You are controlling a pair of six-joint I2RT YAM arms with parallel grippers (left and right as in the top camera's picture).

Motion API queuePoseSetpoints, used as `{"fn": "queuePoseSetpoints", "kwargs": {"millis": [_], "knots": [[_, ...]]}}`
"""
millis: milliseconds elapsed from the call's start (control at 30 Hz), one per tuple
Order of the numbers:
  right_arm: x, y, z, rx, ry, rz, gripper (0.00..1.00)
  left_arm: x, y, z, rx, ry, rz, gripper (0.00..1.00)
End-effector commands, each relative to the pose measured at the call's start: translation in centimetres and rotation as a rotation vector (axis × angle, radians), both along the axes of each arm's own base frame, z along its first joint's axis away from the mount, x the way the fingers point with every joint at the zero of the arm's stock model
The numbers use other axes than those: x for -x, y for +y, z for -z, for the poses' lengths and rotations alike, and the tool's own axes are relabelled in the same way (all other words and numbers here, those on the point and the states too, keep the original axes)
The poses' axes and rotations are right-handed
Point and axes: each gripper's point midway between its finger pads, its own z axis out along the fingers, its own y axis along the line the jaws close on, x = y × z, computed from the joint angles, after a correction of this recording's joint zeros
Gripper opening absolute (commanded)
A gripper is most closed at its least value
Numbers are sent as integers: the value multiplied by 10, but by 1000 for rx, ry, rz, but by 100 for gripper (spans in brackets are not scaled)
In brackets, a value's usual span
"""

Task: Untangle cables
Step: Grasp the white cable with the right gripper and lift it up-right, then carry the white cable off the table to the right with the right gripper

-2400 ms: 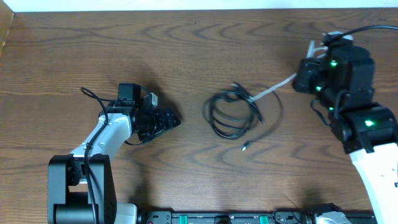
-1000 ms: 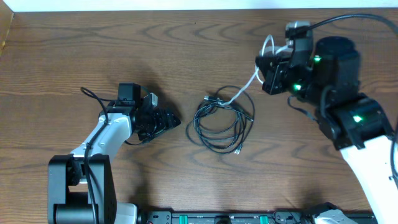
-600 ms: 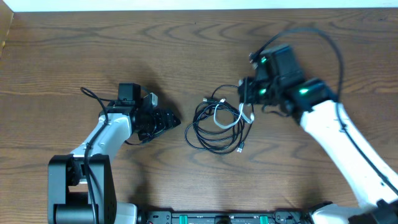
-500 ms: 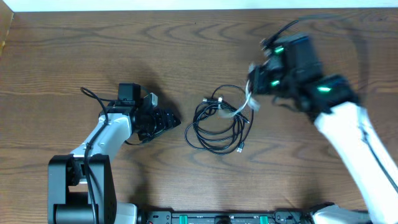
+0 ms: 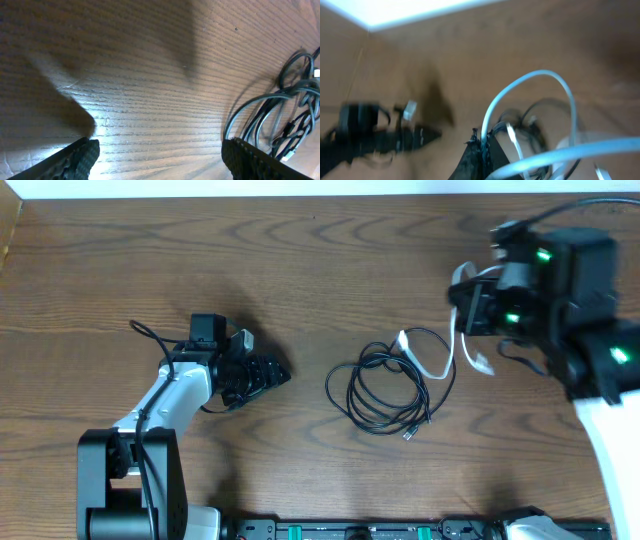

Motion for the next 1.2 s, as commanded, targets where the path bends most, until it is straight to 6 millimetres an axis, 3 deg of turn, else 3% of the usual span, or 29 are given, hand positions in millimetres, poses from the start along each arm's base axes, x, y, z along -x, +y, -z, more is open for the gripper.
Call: {"fn": "queuePoseSetpoints", "kwargs": {"millis": [0, 67, 133, 267, 400, 567, 733, 967, 1033, 1167], "knots": [[15, 53, 23, -124, 102, -294, 1, -2, 2, -4, -7, -14, 1, 85], [19, 70, 22, -181, 100, -408, 1, -2, 2, -4, -7, -14, 1, 85], [12, 68, 26, -163, 89, -402, 1, -2, 2, -4, -7, -14, 1, 85], [-20, 24, 40, 54, 31, -192, 1, -2, 2, -4, -7, -14, 1, 85], [-43, -38, 43, 276, -19, 57, 1, -2, 2, -4, -7, -14, 1, 85], [-56, -143, 36, 544, -29, 422, 1, -2, 2, -4, -7, -14, 1, 85], [-25, -265, 20, 801, 39, 828, 1, -2, 2, -4, -7, -14, 1, 85], [16, -392, -6, 890, 39, 1271, 1, -2, 2, -4, -7, -14, 2, 85], [26, -420, 4, 874, 75, 1324, 1, -2, 2, -4, -7, -14, 1, 85], [31, -457, 45, 741, 156, 1306, 1, -2, 2, -4, -7, -14, 1, 85]]}}
